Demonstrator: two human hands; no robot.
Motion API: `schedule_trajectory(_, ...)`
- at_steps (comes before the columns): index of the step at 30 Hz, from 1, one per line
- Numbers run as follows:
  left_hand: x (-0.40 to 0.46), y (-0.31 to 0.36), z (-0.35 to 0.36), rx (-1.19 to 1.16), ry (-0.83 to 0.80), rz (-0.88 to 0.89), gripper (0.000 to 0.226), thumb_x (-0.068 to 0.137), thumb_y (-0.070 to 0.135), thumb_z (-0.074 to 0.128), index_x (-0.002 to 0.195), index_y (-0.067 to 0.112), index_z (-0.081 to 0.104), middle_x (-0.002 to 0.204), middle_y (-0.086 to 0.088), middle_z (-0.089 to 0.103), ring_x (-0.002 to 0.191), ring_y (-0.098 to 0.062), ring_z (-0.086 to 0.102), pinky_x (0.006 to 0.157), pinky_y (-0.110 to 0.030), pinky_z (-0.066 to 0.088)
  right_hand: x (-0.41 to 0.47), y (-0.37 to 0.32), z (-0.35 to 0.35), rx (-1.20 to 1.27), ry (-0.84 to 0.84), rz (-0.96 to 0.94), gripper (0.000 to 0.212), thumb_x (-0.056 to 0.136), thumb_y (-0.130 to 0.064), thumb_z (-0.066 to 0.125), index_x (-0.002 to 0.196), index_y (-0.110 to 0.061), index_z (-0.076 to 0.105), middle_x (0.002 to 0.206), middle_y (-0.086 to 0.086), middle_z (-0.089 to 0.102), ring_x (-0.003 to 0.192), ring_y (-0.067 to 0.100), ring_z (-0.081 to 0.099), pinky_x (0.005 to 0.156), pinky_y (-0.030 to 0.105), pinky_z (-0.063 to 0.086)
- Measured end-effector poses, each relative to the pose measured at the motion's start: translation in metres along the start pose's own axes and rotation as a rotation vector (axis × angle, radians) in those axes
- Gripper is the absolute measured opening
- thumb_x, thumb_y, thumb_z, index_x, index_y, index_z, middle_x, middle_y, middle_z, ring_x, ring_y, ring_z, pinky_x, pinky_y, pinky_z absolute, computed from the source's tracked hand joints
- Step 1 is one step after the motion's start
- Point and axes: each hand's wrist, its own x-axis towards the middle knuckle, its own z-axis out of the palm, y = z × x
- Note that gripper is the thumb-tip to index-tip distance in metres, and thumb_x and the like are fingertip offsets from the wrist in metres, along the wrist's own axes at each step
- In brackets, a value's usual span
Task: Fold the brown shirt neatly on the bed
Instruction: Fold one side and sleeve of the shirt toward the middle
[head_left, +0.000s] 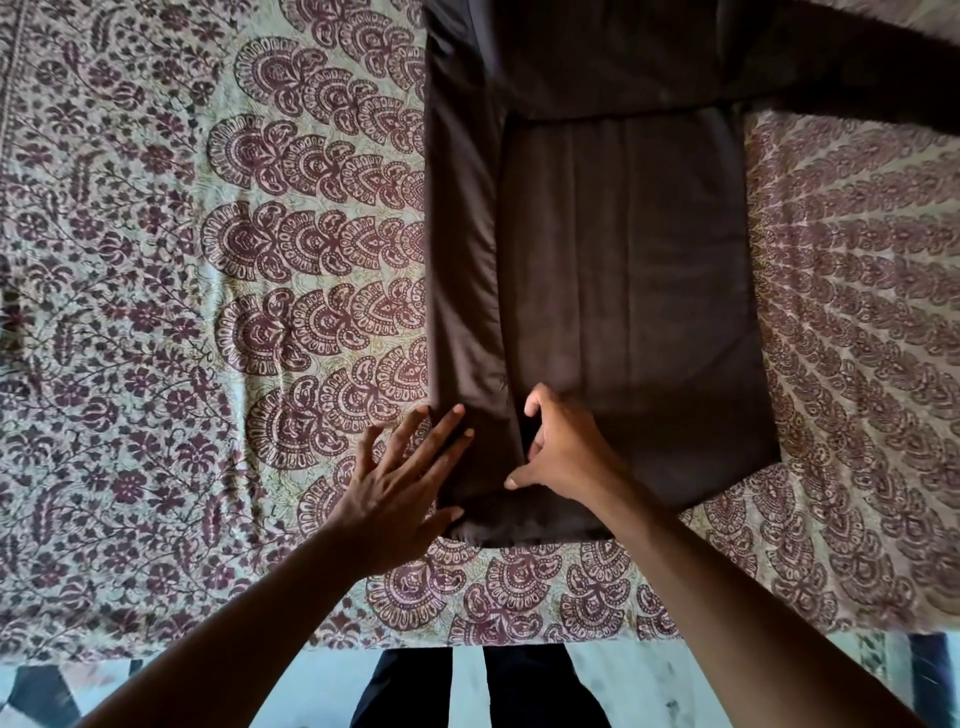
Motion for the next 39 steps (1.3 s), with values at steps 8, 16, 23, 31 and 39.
schedule_trajectory(8, -0.001, -0.002, -0.003, -0.001, -0.036, 0.034, 0.076, 0.095, 0.058, 0.051, 0.161, 0.025, 0.033, 0.173, -0.001, 0.015, 0.154, -0.033, 0.028, 0.112, -0.062, 0.028, 0.013, 0.005, 0.013, -0.302, 0.266, -0.492, 0.074, 0.064, -0.028, 0.094, 0.132, -0.026, 0.064, 0.137, 0.005, 0.047, 0.115, 0.030, 0.050, 0.099, 0.046, 0.053)
schedule_trajectory(16, 0.057, 0.000, -0.030, -0.068, 0.182, -0.146, 0.073, 0.087, 0.054, 0.064, 0.149, 0.019, 0.047, 0.163, -0.002, 0.035, 0.140, -0.029, 0.041, 0.107, -0.055, 0.032, 0.051, 0.008, -0.012, -0.522, 0.417, -0.807, 0.037, 0.090, -0.016, 0.063, 0.127, -0.019, 0.068, 0.154, 0.003, 0.050, 0.133, 0.030, 0.051, 0.087, 0.045, 0.047)
schedule_trajectory(23, 0.079, -0.018, -0.043, -0.089, -0.086, -0.272, 0.136, 0.058, 0.082, 0.071, 0.165, 0.026, 0.010, 0.173, 0.011, -0.007, 0.160, -0.020, 0.002, 0.116, -0.071, 0.019, 0.161, -0.029, -0.076, -0.719, 0.338, -0.894, 0.043, 0.098, -0.047, 0.052, 0.136, -0.031, 0.062, 0.154, 0.001, 0.050, 0.138, 0.026, 0.049, 0.095, 0.051, 0.037)
schedule_trajectory(31, 0.100, -0.028, -0.050, -0.023, -0.067, -0.191, 0.133, 0.047, 0.090, 0.065, 0.158, 0.023, 0.034, 0.159, -0.007, 0.033, 0.147, -0.029, 0.031, 0.107, -0.059, 0.030, 0.235, -0.092, -0.151, -0.823, 0.483, -0.836, 0.056, 0.098, -0.057, 0.047, 0.136, -0.018, 0.060, 0.154, 0.007, 0.048, 0.137, 0.034, 0.047, 0.095, 0.056, 0.039)
schedule_trajectory(39, 0.175, -0.057, -0.083, -0.025, 0.018, -0.258, 0.141, 0.053, 0.076, 0.075, 0.165, 0.018, 0.011, 0.174, -0.005, -0.001, 0.160, -0.022, 0.002, 0.117, -0.065, 0.019, 0.265, -0.085, -0.147, -0.981, 0.292, -1.132, 0.066, 0.100, -0.061, 0.042, 0.152, -0.021, 0.048, 0.163, 0.006, 0.039, 0.147, 0.025, 0.042, 0.106, 0.053, 0.035)
